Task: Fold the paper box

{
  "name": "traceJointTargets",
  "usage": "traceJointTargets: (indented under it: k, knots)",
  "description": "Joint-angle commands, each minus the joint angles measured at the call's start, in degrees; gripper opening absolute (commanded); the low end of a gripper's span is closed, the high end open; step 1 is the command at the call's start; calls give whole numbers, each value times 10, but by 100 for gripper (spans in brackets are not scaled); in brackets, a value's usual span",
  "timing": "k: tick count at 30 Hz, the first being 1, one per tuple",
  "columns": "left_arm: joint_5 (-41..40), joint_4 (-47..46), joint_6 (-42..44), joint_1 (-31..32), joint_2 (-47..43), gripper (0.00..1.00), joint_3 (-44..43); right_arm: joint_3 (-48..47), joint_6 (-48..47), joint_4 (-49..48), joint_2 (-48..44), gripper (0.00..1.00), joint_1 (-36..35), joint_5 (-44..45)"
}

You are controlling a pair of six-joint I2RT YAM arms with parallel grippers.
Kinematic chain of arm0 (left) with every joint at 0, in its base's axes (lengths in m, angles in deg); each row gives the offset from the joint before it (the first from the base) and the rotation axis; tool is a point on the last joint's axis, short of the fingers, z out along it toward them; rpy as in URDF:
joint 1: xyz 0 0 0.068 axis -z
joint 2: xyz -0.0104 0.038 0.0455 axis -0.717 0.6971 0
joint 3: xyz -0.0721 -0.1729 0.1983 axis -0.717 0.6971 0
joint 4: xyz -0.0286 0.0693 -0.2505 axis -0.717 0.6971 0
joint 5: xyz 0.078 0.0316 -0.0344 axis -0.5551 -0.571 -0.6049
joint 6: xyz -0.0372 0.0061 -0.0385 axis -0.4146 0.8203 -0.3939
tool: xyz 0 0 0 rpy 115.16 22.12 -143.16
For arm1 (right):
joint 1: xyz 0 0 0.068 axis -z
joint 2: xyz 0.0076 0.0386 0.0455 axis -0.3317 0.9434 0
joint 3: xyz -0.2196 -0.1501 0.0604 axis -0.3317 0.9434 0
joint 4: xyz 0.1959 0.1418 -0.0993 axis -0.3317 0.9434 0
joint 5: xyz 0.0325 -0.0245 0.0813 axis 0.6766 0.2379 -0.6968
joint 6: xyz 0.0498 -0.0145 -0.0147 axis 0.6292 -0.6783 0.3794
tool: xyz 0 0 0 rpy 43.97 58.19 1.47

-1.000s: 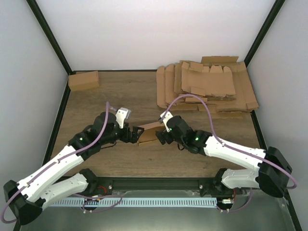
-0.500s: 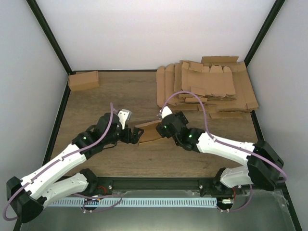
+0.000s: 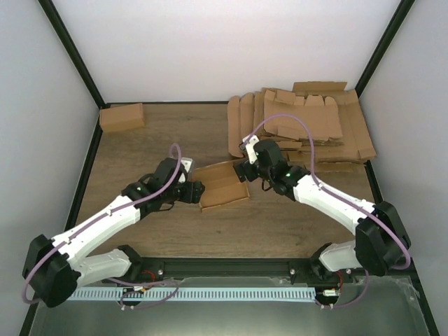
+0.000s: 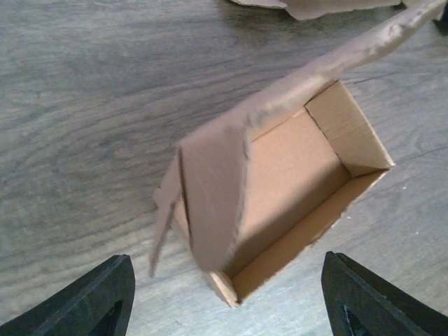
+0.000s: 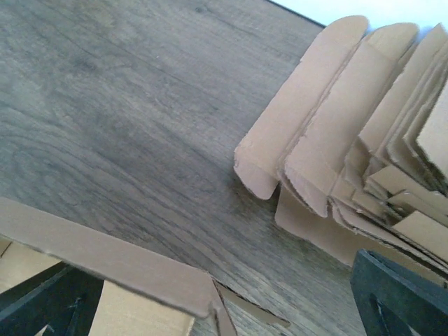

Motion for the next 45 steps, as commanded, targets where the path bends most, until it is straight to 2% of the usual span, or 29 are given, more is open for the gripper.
traceJointTargets:
  k: [1,5,13,16,20,23,24,25,29,36,45]
  knots:
    - [6,-24,-2,-33,28,72,-33,-24,-7,9,9,100,40,-106]
    - [24,-34,-6,-52,48,69,-41,-24,2,-1,26,100,73,-158]
    - [64,-47,-15,-70,63,48,-52,-27,23,-22,65,100,114,-272]
    - [75,-47,-22,-70,69,41,-52,-24,28,-27,72,95,115,-291]
    - [93,-49,-34,-69,74,38,-50,-30,35,-14,83,88,115,-313]
    - [95,-49,-39,-69,74,38,-49,-32,48,0,82,88,115,-323]
    - [95,-50,-39,-70,74,38,-48,-30,52,2,77,91,115,-322]
    - [95,-50,-40,-69,74,38,-49,-24,56,3,69,99,115,-318]
    - [84,-51,-40,-70,77,38,-51,10,65,-11,29,100,115,-266]
    - [69,-57,-47,-71,77,37,-55,68,51,-86,-55,100,115,-97]
    - [69,-65,-35,-73,103,24,-62,72,52,-87,-67,100,120,-143]
